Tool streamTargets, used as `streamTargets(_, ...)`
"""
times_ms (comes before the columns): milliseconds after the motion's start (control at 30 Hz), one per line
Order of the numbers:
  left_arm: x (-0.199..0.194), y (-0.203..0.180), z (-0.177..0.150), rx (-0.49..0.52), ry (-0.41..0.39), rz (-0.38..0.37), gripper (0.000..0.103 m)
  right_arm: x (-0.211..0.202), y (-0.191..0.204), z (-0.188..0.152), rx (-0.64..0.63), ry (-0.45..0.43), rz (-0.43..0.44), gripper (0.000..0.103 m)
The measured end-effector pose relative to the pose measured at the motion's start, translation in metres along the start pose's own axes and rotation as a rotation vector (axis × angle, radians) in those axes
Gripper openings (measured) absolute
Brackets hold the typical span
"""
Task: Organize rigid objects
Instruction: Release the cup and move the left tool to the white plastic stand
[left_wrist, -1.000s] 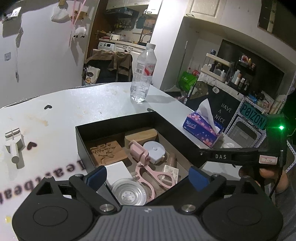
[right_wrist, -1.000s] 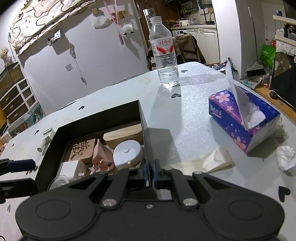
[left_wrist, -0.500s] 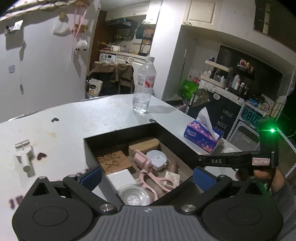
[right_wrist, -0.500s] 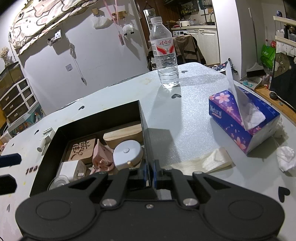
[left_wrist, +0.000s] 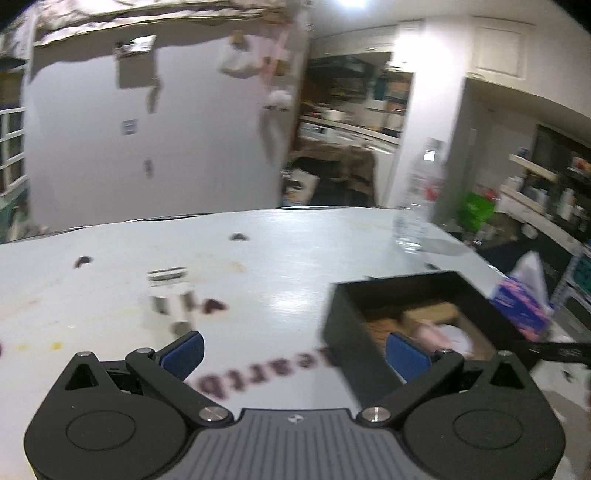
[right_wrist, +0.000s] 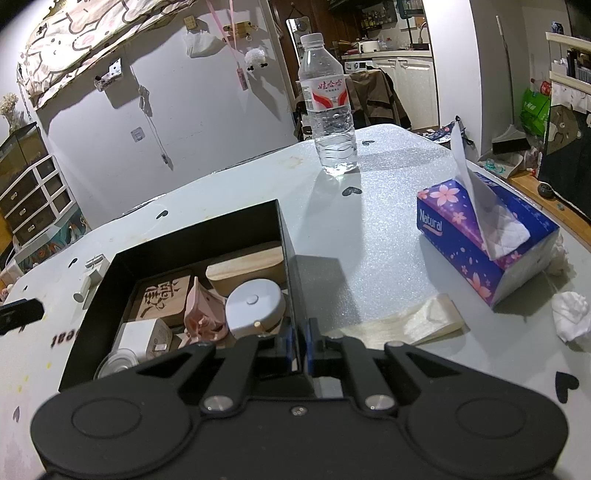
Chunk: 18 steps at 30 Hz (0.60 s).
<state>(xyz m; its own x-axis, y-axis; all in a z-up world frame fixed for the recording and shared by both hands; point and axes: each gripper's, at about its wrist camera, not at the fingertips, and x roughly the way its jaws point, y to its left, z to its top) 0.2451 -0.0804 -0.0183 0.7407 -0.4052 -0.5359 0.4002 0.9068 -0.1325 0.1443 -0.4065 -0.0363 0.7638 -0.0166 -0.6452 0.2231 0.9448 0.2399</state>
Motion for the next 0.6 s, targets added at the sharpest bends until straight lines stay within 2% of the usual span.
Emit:
streamTargets(167, 0.024, 0.024, 0.005, -0.031, -0.033, 0.108, 0.101, -0.001, 0.001, 0.000, 0.000, 0.000, -0.002, 0.007)
streamTargets(300, 0.049, 0.039, 0.012, -0.087, -0.050, 0.162, 0.095, 0.000, 0.001, 0.000, 0.000, 0.001, -0.003, 0.007)
streamTargets(433, 0.077, 0.051, 0.016, -0.129, -0.050, 0.222, 0.080, 0.000, 0.001, 0.000, 0.000, 0.003, -0.007, 0.007)
streamTargets(600, 0.108, 0.057, 0.014, -0.127, -0.044, 0.307, 0.073, 0.001, 0.001, 0.000, 0.003, 0.005, -0.008, 0.007)
